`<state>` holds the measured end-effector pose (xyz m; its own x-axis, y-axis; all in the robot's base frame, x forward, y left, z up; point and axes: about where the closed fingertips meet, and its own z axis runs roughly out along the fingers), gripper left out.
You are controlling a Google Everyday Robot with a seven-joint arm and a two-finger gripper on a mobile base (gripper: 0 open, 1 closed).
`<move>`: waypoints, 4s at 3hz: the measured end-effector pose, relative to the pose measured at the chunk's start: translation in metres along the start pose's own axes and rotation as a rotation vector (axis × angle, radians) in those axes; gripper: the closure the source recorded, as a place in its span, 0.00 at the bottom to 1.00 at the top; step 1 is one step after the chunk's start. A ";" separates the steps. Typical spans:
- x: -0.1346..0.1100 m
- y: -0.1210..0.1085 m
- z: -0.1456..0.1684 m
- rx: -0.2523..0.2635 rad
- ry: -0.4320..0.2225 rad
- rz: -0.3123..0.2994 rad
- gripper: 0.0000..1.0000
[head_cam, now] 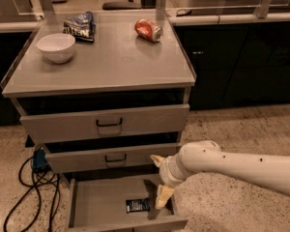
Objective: Pick rxbar blueberry from bottom drawer and place on counter
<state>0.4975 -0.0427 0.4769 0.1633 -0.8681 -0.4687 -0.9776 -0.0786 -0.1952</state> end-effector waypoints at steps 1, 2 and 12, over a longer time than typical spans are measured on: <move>0.017 -0.004 0.060 -0.004 -0.014 0.000 0.00; 0.019 -0.011 0.161 0.015 -0.034 -0.029 0.00; 0.056 -0.017 0.322 -0.052 -0.192 -0.078 0.00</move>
Offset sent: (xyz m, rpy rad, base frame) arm 0.0788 0.1025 -0.2272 0.0271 -0.0877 0.0091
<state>0.5663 0.0678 0.1768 0.2567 -0.7493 -0.6104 -0.9656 -0.1716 -0.1954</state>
